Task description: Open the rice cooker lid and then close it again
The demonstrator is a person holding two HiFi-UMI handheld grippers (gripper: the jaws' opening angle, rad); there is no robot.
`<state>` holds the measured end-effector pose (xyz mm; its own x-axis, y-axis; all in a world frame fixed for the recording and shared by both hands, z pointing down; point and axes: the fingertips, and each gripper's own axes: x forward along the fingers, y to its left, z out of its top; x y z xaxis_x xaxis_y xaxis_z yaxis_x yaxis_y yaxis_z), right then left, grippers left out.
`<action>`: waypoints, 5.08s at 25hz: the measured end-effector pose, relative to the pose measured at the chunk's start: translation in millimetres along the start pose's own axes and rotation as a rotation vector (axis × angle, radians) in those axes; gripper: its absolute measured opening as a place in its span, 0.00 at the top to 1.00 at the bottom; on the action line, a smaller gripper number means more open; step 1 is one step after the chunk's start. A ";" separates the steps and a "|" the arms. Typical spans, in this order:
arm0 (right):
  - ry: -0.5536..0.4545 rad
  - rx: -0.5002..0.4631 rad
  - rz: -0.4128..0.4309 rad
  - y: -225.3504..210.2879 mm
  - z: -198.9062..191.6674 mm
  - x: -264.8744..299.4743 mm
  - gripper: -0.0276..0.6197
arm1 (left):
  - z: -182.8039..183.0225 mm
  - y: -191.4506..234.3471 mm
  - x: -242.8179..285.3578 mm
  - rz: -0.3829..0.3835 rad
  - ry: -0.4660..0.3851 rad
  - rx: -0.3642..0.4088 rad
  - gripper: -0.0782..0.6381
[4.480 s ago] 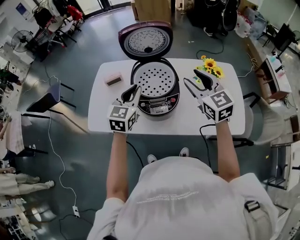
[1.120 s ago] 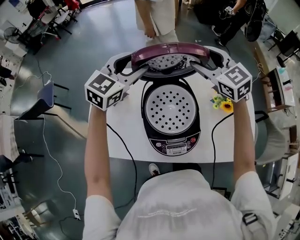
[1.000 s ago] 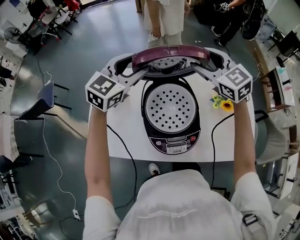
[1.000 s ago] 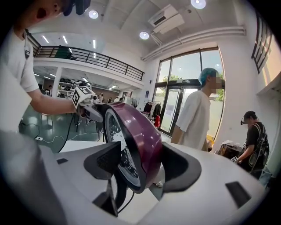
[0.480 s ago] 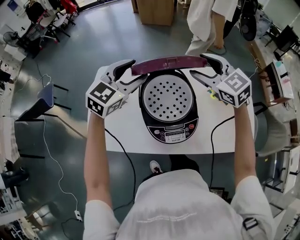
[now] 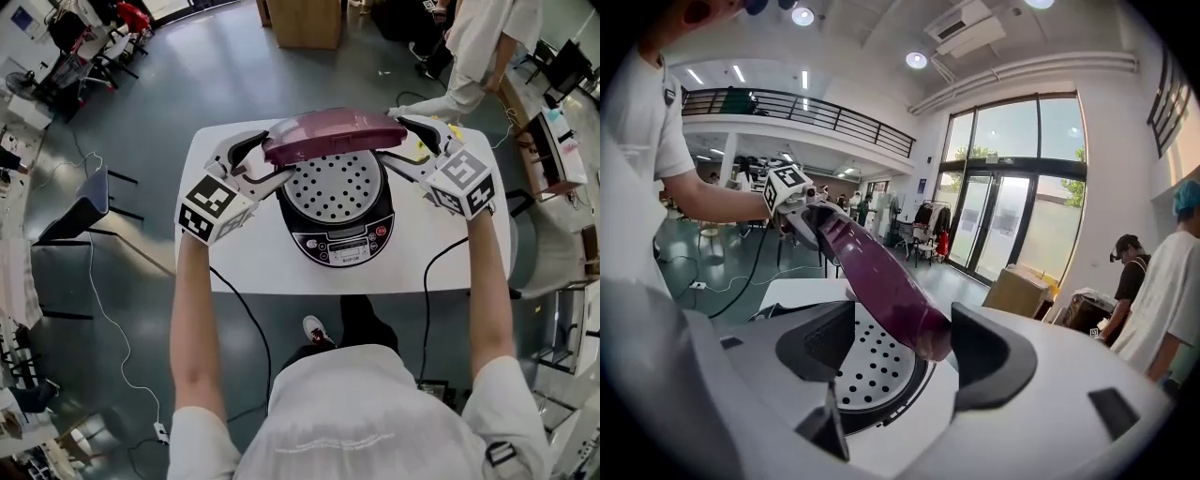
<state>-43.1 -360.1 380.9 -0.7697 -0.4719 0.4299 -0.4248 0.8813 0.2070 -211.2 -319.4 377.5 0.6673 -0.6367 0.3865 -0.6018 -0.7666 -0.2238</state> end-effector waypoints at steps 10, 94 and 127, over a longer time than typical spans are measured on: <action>0.040 -0.010 0.008 24.9 -21.9 -6.8 0.44 | -12.9 -28.6 -6.3 -0.022 0.008 -0.024 0.42; -0.020 0.494 -0.041 84.4 -121.8 4.1 0.42 | -104.6 -85.0 7.7 0.109 0.002 -0.410 0.54; -0.054 0.530 -0.092 85.8 -127.6 1.4 0.44 | -107.6 -87.3 9.6 0.120 0.007 -0.434 0.54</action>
<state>-19.9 -282.1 511.4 -0.7356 -0.5595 0.3819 -0.6630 0.7105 -0.2360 -199.5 -249.7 497.0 0.5793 -0.7176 0.3867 -0.8043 -0.5802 0.1282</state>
